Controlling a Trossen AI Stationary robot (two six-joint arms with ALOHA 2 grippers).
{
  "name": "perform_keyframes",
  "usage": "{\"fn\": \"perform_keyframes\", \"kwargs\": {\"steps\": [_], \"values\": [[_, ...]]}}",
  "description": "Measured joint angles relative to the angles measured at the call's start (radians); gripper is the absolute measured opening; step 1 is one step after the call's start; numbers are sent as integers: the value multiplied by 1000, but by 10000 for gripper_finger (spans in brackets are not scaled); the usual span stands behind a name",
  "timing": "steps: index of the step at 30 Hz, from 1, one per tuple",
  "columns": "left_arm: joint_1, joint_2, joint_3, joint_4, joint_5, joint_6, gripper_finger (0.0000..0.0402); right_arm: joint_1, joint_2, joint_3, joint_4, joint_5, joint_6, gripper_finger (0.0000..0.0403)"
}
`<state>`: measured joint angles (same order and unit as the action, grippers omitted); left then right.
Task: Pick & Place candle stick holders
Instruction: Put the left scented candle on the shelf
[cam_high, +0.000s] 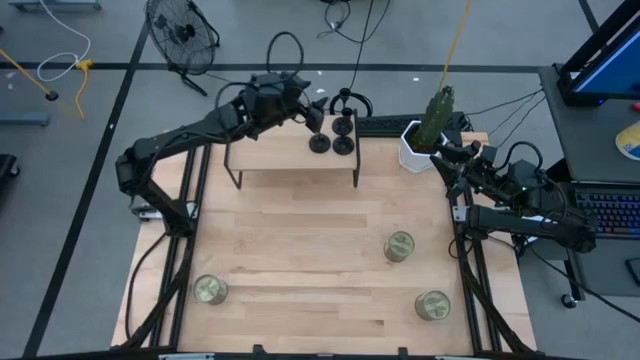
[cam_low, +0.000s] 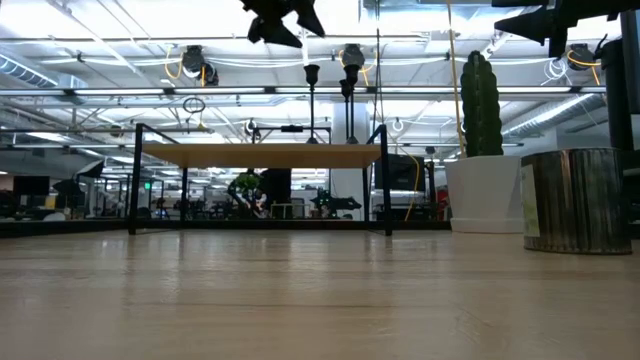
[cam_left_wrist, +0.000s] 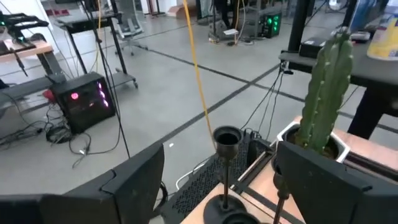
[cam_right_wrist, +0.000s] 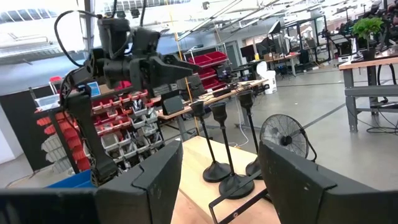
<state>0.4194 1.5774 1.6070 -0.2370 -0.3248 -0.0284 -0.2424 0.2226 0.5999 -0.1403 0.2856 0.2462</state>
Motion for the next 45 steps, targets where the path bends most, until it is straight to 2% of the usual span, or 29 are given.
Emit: {"fn": "perform_keyframes", "kwargs": {"steps": [6, 10, 16, 23, 33, 40, 45], "values": [[-25, -83, 0, -46, -1, -1, 320, 0, 0, 0, -1, 0, 0, 208], [-67, -146, 0, -156, 0, -20, 319, 0, 0, 0, -2, 0, 0, 208], [-151, -236, 1, -354, 3, -138, 319, 0, 0, 0, -3, 0, 0, 208], [-288, -314, 1, -608, 25, -347, 319, 0, 0, 0, -3, 0, 0, 208], [-472, -363, 1, -1023, 174, -717, 319, 0, 0, 0, -3, 0, 0, 208], [-565, -361, 1, -1339, 241, -993, 319, 0, 0, 0, -6, 0, 0, 208], [-625, -372, -19, -1330, 247, -1059, 319, 0, 0, 0, -6, 0, 0, 208]]}}
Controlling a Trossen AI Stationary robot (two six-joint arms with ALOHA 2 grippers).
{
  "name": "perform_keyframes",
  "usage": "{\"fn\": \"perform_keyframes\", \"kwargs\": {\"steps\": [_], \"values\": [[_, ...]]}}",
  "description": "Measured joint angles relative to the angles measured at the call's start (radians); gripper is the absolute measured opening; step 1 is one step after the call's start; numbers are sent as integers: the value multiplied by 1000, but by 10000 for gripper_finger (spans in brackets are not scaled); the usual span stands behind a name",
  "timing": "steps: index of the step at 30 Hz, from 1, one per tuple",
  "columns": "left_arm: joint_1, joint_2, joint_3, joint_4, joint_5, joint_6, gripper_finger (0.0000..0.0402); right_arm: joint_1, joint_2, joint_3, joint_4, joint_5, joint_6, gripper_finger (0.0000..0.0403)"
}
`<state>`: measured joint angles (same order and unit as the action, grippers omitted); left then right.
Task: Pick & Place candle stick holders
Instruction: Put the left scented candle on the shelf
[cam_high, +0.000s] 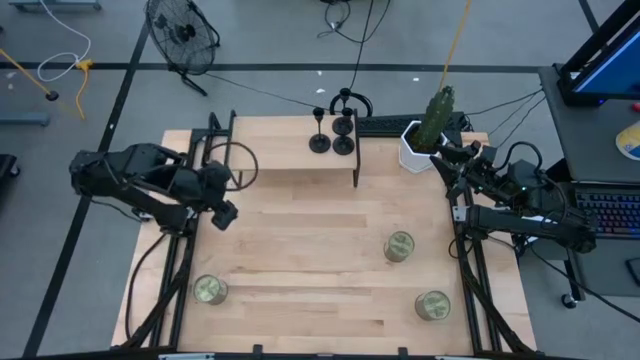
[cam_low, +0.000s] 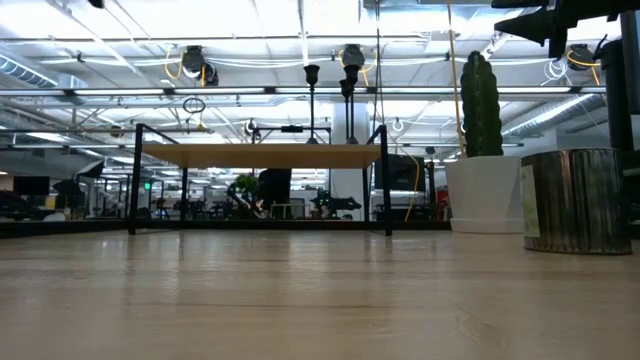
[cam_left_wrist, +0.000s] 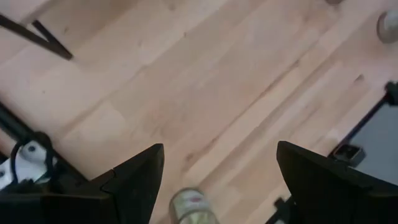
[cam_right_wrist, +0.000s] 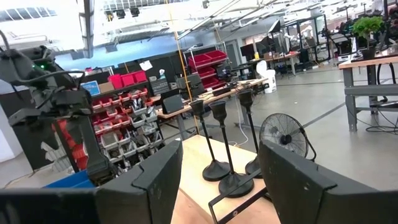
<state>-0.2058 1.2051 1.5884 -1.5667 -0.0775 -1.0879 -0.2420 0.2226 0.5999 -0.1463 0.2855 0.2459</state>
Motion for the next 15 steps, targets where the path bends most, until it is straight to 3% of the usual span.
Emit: {"fn": "perform_keyframes", "kwargs": {"steps": [8, 15], "values": [[-72, 9, -93, -5, -23, -28, 319, 0, 0, 0, 0, 0, 2, 208], [-147, 10, -302, -5, 129, -135, 319, 0, 0, 0, -1, 0, 3, 208]]}}
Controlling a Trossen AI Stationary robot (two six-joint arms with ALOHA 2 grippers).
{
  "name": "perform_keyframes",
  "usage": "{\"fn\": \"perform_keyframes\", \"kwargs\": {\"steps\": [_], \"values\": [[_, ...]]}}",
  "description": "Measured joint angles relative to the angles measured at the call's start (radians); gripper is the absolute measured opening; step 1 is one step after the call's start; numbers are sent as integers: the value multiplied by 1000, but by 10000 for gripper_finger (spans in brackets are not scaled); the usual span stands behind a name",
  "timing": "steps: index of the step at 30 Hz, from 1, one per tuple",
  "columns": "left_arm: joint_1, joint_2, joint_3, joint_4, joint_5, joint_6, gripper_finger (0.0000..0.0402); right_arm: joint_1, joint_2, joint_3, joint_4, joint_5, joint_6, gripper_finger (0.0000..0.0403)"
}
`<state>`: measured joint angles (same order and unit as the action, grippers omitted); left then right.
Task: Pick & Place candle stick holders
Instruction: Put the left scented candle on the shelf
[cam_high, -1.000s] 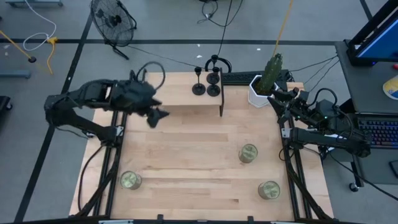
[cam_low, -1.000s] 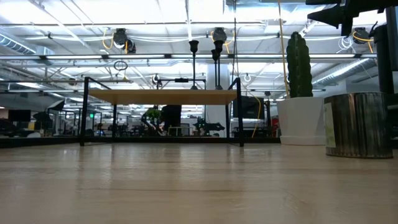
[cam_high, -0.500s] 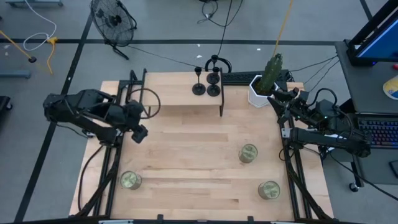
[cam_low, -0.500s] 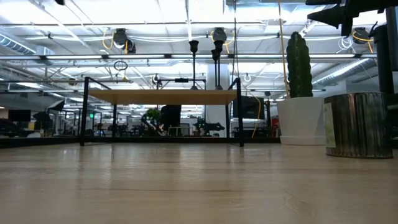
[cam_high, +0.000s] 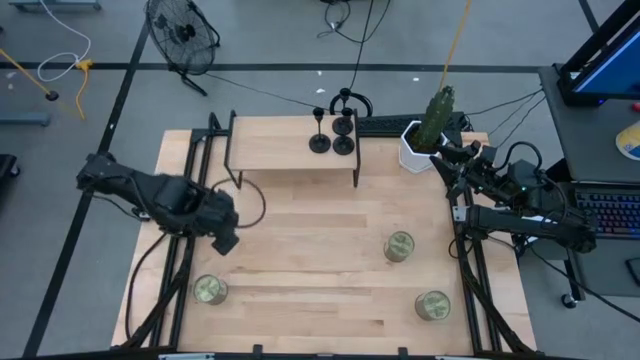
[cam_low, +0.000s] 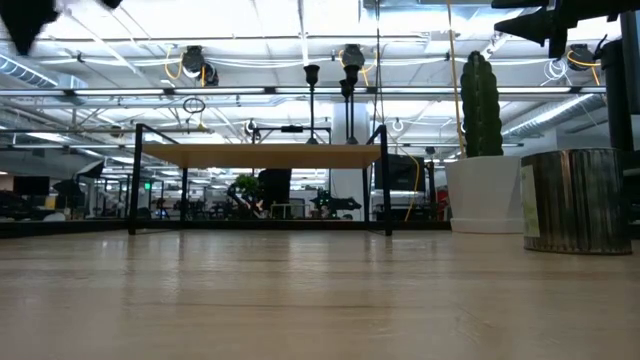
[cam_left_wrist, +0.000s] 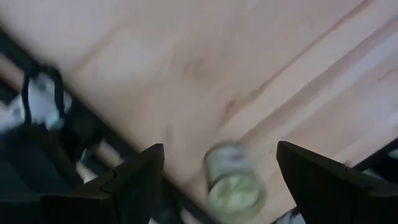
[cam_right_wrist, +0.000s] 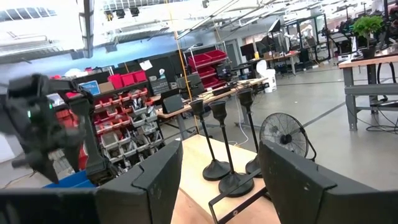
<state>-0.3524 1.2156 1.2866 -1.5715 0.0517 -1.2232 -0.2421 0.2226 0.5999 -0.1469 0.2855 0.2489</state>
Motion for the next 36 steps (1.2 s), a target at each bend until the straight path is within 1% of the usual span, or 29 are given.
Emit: {"fn": "perform_keyframes", "kwargs": {"steps": [5, 9, 14, 18, 23, 28, 32, 36], "values": [[-71, 0, -144, 6, 163, -69, 319, 0, 0, 0, 0, 0, 0, 208], [-133, -1, -199, 39, 237, -146, 319, 0, 0, 0, 0, 0, 0, 208], [-216, -8, -244, 112, 213, -249, 319, 0, 0, 0, 0, 0, 0, 208], [-275, -8, -293, 168, 215, -332, 319, 0, 0, 0, 0, 0, 0, 208], [-336, -8, -324, 264, 211, -403, 319, 0, 0, 0, 0, 0, 0, 208], [-394, -8, -366, 292, 201, -444, 319, 0, 0, 0, 0, 0, 0, 208], [-426, -8, -388, 296, 201, -448, 318, 0, 0, 0, 0, 0, 0, 208], [-448, -8, -414, 336, 181, -424, 299, 0, 0, 0, 0, 0, 0, 208]]}}
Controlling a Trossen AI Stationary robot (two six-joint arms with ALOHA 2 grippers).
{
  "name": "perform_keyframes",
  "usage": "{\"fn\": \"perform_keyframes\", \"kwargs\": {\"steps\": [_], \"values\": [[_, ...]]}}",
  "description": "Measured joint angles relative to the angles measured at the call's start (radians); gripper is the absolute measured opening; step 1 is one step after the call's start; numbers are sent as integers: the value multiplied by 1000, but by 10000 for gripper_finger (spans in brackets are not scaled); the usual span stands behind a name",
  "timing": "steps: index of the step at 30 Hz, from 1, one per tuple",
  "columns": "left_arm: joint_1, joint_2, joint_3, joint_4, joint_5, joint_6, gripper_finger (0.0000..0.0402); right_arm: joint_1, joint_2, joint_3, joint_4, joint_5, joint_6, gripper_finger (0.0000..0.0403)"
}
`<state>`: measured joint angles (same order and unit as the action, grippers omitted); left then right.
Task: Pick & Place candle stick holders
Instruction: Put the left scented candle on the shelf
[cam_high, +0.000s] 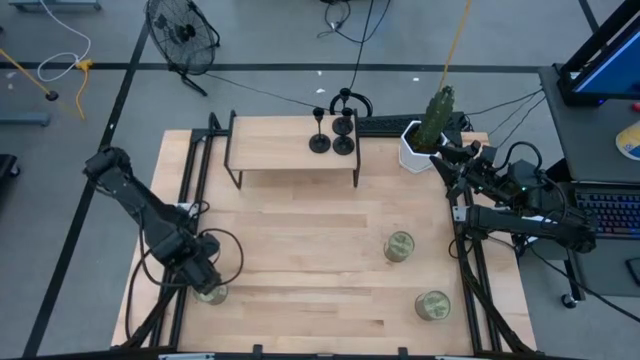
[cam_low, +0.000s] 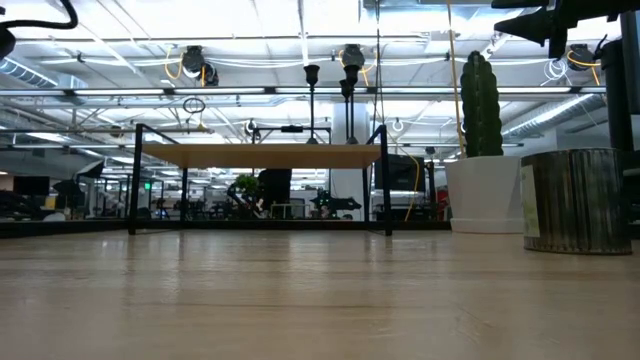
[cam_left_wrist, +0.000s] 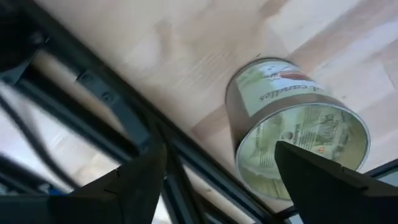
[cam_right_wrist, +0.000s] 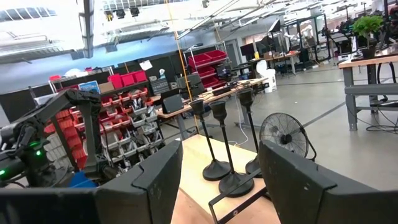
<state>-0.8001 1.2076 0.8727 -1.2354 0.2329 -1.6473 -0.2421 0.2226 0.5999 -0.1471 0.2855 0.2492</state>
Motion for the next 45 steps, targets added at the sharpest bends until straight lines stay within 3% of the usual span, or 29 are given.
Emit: {"fn": "perform_keyframes", "kwargs": {"steps": [7, 17, 30, 45], "values": [[-22, 0, -32, 32, -72, 21, 249, 0, 0, 0, 0, 0, 0, 208], [-27, 0, -80, 59, -61, 36, 227, 0, 0, 0, 0, 0, 0, 208], [-27, 0, -80, 108, -102, 99, 151, 0, 0, 0, 0, 0, 0, 208], [-27, 0, -80, 125, -130, 139, 103, 0, 0, 0, 0, 0, 0, 208]]}}
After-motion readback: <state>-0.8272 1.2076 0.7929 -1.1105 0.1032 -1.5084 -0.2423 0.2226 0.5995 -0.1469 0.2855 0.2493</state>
